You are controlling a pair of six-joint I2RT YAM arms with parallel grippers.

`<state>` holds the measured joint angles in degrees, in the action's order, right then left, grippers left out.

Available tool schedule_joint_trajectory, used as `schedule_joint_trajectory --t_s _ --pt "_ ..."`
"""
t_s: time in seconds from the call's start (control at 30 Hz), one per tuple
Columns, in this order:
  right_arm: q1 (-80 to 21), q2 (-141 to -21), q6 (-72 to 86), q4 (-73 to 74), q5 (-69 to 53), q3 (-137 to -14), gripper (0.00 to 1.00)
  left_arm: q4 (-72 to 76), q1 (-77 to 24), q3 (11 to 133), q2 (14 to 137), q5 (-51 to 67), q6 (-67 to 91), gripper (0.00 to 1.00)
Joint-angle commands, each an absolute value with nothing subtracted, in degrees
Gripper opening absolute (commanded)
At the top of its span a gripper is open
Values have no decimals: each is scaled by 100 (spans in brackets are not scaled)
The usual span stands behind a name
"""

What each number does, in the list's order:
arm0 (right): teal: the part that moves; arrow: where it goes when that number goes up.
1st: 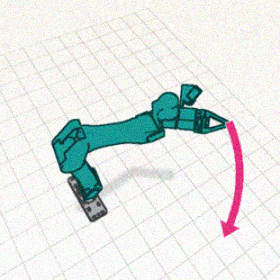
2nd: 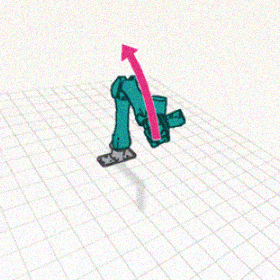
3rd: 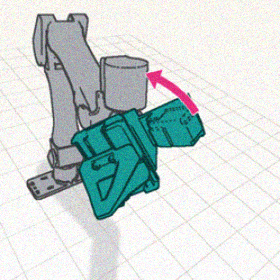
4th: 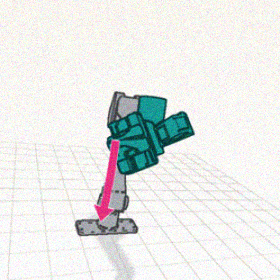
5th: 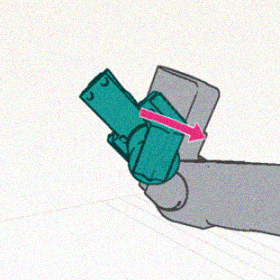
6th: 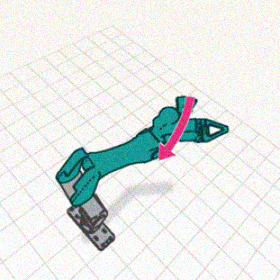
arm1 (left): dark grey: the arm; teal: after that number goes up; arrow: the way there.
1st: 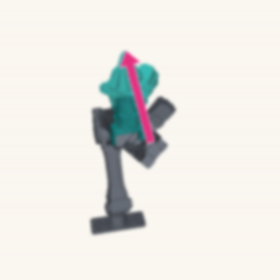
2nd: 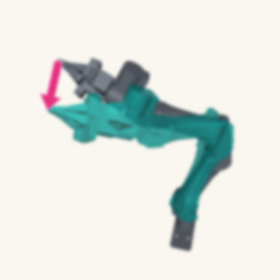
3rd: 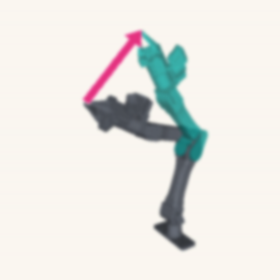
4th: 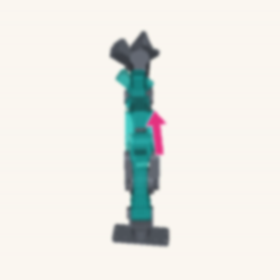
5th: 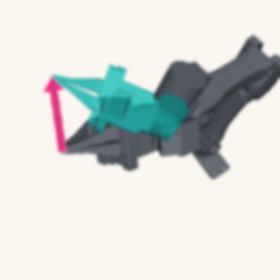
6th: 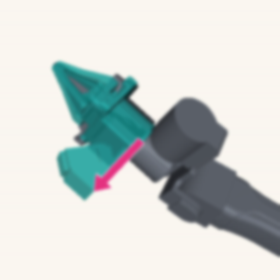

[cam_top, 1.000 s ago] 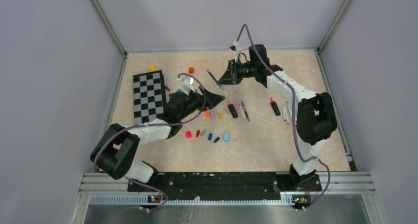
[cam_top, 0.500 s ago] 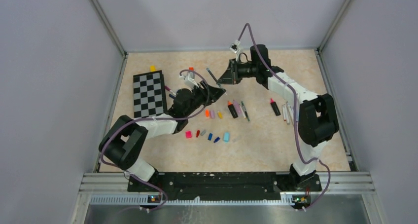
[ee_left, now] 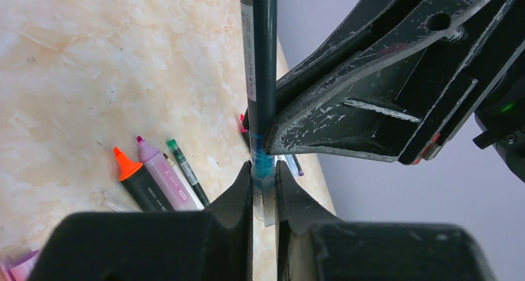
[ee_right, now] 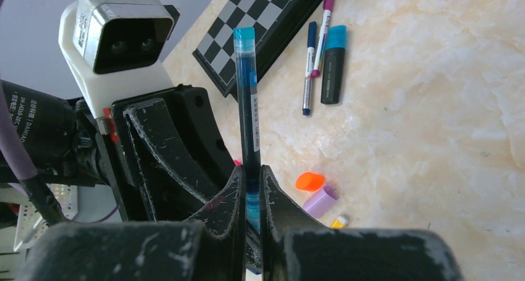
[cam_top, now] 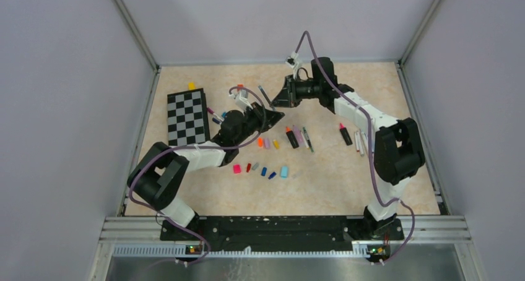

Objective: Open the pen caps
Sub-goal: Pick up the pen from the center of the board.

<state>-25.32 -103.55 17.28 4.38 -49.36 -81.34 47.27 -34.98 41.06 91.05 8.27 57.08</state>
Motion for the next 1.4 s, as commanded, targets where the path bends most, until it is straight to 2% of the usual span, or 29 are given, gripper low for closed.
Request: schedule_joint_trajectory --t_s 0.0,0.1,0.13,0.23,0.3,0.4,0.5,0.6,0.67,0.7,0.73,0.93,1.1,1.37 --pt "-2575 -9945 1456 475 -4881 -8127 0 4968 -3515 4209 9092 909 5454 1" --pt "-2575 -9804 981 678 -4908 -8084 0 4741 -3504 4178 8956 960 5084 0" --pt "-2563 -9722 735 826 -4919 -8064 3 4639 -3494 4166 8888 1003 4916 0" --pt "-2506 -9381 -124 1163 -5035 -7895 28 4336 -3464 4110 8669 1376 4251 0" --pt "-2433 -9143 -743 1410 -5189 -7761 39 4159 -3418 4057 8522 1756 3803 0" --pt "-2285 -8785 -1650 1863 -5425 -7609 52 3706 -3238 4033 8265 2460 3191 0" --pt "-2217 -8584 -3005 2866 -5698 -7702 59 3147 -3031 4083 8105 3373 2720 0" --pt "-2215 -8467 -6350 4703 -6147 -7874 61 2599 -2811 4296 8163 4389 2539 0" --pt "-2215 -8507 -9417 6587 -6207 -8027 64 2059 -2724 4639 8340 5043 2424 0" --pt "-2215 -8545 -10493 7081 -6123 -8112 66 1768 -2706 4735 8457 5346 2326 0" --pt "-2215 -8603 -11026 7355 -6036 -8230 67 1491 -2707 4974 8615 5642 2242 0" --pt "-2360 -8996 -11283 7539 -5885 -9069 65 120 -2727 5884 9561 6982 2005 0" --pt "-2889 -9151 -11068 7225 -5065 -9235 60 -150 -2826 6074 9839 7174 1925 0" --pt "-3425 -9414 -10880 6870 -4055 -9196 47 -152 -2960 6101 9901 7315 1917 0"
